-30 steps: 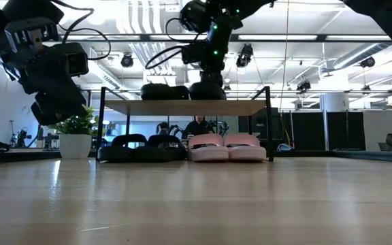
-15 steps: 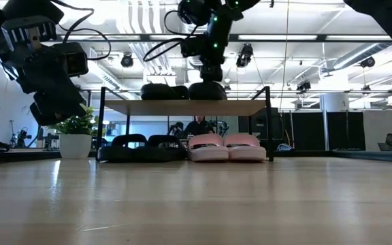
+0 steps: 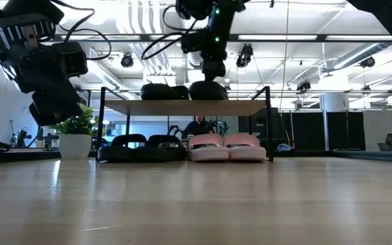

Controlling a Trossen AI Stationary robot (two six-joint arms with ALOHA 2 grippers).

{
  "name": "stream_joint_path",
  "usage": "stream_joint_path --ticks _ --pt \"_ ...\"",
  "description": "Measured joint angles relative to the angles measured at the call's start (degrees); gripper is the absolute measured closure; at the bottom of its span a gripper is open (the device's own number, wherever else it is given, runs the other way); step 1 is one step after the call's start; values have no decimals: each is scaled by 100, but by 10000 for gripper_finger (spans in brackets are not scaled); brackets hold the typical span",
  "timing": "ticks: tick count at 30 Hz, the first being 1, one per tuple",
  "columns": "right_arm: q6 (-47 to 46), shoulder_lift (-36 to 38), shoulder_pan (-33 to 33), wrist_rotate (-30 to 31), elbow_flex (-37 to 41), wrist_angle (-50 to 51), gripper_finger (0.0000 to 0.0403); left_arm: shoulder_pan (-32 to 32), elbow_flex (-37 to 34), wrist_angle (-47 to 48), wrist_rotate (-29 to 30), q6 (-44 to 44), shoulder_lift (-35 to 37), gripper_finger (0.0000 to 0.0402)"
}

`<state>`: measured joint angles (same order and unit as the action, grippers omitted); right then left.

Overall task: Pick and place slides into the shelf
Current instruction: Return to Home Position

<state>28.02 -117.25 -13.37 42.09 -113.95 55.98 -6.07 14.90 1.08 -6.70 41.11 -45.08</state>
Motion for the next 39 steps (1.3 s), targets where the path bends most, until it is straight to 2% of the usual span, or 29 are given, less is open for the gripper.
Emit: stream_joint_path --ticks 5,7,9,12,13,15,19,25,28,31,32,35,37,39 --pt "-551 22 339 4 -502 445 294 0 0 59 -92 6 0 291" --pt "-1327 22 500 -3 -733 750 295 0 0 68 -92 6 11 291" --pt "-2689 22 660 -104 -999 1159 298 0 0 68 -90 6 11 291" --pt "-5088 42 837 -1032 -1319 1607 303 0 0 63 -92 6 16 291" --pt "-5656 44 898 -1393 -1385 1621 305 0 0 55 -92 5 17 291" --pt "-6212 38 1060 -1952 -1510 1542 308 3 16 -22 -109 -2 19 291" --pt "-6395 22 1508 -2289 -1771 1212 314 98 146 -420 -515 -175 20 291" --pt "-6559 112 2277 -2031 -2077 752 323 479 632 -421 -1072 -546 22 291" --pt "-7225 164 2532 -1780 -2077 674 326 699 935 -419 -1454 -597 24 291" --pt "-8615 213 2625 -1951 -2101 394 329 827 1198 -413 -1731 -610 53 291" --pt "-8495 218 2708 -1976 -2094 86 330 846 1270 -413 -1804 -609 69 291" --pt "-7122 203 3123 -2272 -2092 -1167 330 863 1439 -406 -1991 -606 139 291" --pt "-6977 201 3299 -2653 -2075 -1418 328 866 1529 -416 -2083 -608 203 291" --pt "-7144 214 3264 -2799 -1957 -1203 327 874 1570 -420 -2180 -608 274 291"
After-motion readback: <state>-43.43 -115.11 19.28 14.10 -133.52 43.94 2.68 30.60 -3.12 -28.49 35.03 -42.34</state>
